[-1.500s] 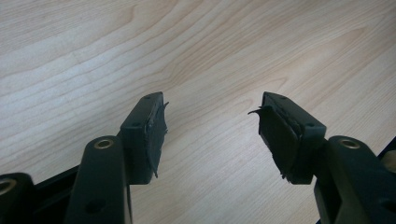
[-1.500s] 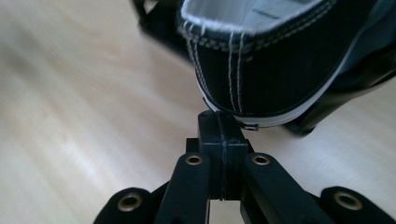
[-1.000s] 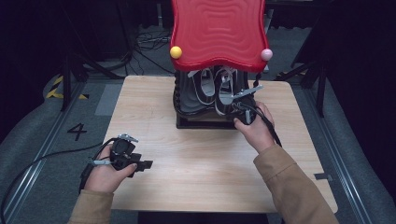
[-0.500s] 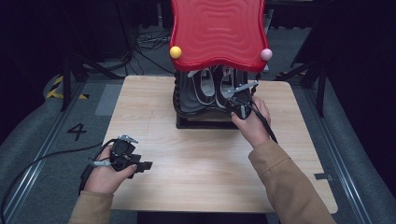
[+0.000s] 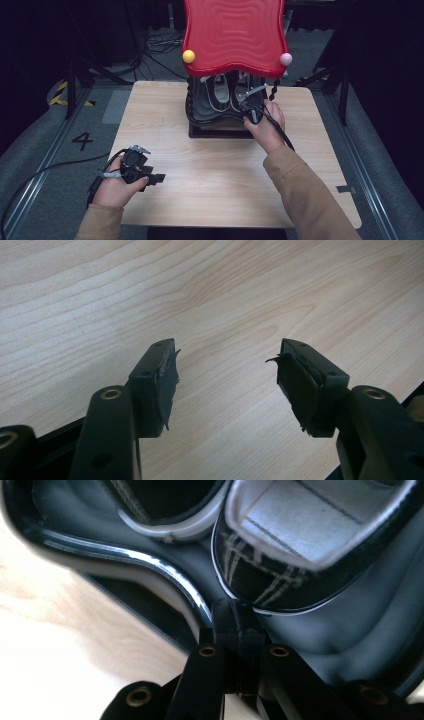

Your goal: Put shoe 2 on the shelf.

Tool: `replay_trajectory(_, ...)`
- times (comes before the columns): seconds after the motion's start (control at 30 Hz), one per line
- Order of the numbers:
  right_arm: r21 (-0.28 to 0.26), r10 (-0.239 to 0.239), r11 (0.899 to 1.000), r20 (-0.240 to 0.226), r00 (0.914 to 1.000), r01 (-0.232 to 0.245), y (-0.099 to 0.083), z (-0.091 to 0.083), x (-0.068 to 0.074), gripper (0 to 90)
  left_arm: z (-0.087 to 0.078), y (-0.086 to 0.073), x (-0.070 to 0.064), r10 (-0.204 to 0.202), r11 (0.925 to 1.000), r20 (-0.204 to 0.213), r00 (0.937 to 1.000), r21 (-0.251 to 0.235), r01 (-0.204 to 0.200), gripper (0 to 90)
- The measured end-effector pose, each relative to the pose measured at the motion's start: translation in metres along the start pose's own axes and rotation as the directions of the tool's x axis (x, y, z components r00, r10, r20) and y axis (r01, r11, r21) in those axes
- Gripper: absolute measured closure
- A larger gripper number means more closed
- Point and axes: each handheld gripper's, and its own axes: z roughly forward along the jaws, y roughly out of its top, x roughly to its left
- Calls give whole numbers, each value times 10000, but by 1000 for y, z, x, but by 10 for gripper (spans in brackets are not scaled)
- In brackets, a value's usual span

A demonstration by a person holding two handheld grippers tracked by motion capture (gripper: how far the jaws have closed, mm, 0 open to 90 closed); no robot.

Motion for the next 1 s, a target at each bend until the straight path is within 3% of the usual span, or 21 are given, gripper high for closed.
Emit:
replay_trajectory(0.13, -137, -100, 9999, -254, 9996, 97, -1, -1, 1, 900, 0, 0, 4, -97, 10000, -55, 9999, 5, 97, 418)
replay_trajectory(0.23, -411, 21, 9991, -767, 9971, -53, -4, -5, -2, 895, 2, 0, 3, -17, 10000, 3, 10000, 60, 17, 417)
replay_trajectory(0.37, -602, -174, 9981, -1224, 9923, 101, -9, -20, 1, 793, 0, 2, 3, -16, 10000, -26, 10000, -71, 16, 417)
replay_trajectory(0.43, -687, -245, 9975, -1160, 9929, 166, -11, -27, 1, 775, 0, 1, 3, -33, 10000, -16, 10000, -77, 33, 417)
replay_trajectory(0.5, -802, -167, 9968, -1380, 9903, 56, -15, -38, 0, 728, -1, 1, 3, -40, 10000, -59, 10000, -69, 39, 417)
replay_trajectory(0.6, -1196, 199, 9920, -1711, 9850, -408, -26, -60, -10, 666, -2, 1, 4, -41, 9999, -51, 10000, -128, 40, 417)
replay_trajectory(0.63, -1196, 199, 9920, -1711, 9850, -408, -26, -60, -10, 666, -2, 1, 4, -41, 9999, -51, 10000, -128, 40, 417)
replay_trajectory(0.7, -1242, 379, 9901, -2103, 9769, -652, -33, -70, -15, 623, -4, 2, 3, -45, 9998, -61, 10000, -204, 43, 416)
replay_trajectory(1.0, -911, 488, 9931, -2563, 9654, -744, -75, -91, -30, 508, -6, 9, 4, 117, 9976, -19, 9999, -678, -118, 412)
